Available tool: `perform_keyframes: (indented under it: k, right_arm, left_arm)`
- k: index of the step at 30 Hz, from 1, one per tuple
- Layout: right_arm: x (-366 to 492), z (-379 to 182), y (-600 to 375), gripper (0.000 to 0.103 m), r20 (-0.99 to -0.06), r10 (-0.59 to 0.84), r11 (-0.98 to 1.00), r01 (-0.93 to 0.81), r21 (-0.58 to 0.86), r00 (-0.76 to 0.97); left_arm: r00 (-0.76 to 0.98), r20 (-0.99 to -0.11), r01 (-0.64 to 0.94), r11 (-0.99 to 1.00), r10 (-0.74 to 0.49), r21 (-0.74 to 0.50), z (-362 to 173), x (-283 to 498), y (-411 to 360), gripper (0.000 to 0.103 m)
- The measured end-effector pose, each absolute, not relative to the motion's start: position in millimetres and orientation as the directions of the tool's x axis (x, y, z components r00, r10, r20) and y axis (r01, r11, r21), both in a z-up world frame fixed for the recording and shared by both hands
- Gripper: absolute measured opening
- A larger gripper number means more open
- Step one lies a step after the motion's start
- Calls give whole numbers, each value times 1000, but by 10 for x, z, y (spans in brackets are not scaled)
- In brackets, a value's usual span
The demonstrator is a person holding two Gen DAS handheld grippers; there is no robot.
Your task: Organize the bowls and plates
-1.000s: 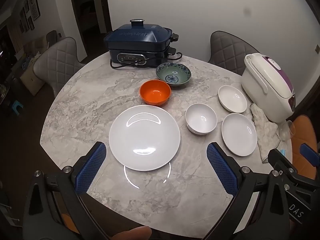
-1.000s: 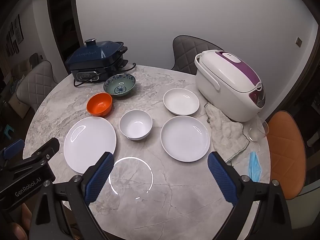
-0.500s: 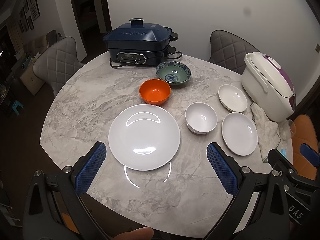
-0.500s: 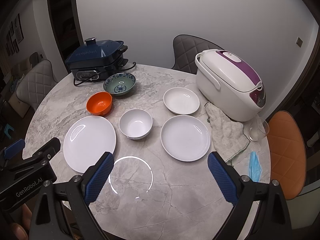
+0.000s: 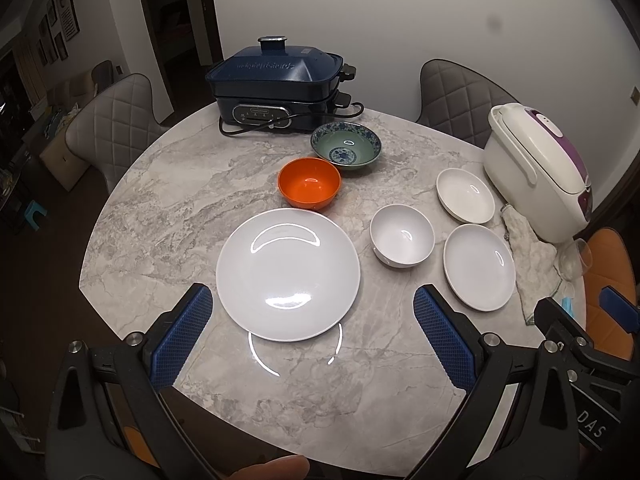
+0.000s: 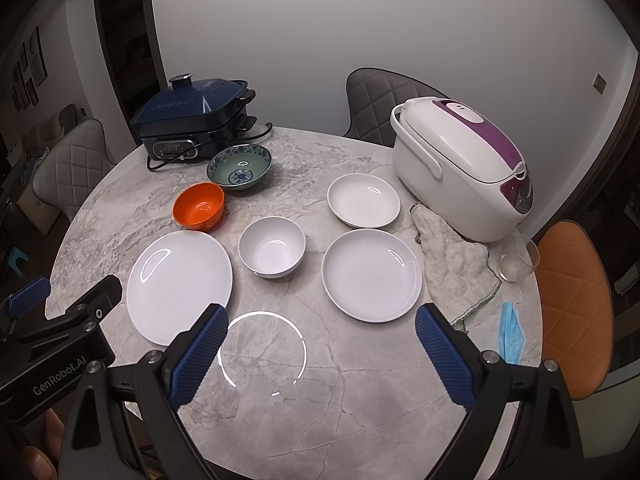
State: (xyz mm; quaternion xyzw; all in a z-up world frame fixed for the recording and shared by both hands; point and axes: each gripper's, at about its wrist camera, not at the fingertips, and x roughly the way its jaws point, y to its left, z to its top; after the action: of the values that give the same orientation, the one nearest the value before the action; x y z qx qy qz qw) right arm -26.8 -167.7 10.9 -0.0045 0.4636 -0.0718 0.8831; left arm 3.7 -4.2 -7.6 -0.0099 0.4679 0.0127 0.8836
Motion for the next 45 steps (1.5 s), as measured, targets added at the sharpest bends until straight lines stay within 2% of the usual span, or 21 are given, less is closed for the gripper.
perform_keyframes:
  k: [29,36,45]
  right_arm:
    - [-255,90,-1694,97,-821,-129,990,120,-74,556]
    - [-187,172,-1732,97,-822,-126,990,118,-72,555]
    - [-145,-48,-1845,97,-837,-74,996,88,-31,543]
  left_arm:
    - [561,-828,-34,999,17,-2,-122,32,-39,102]
    - [555,-832,-39,999,19,-3,-205,31,-23,102]
    - [505,-863,-82,995,-6,-55,-470,80,137,101]
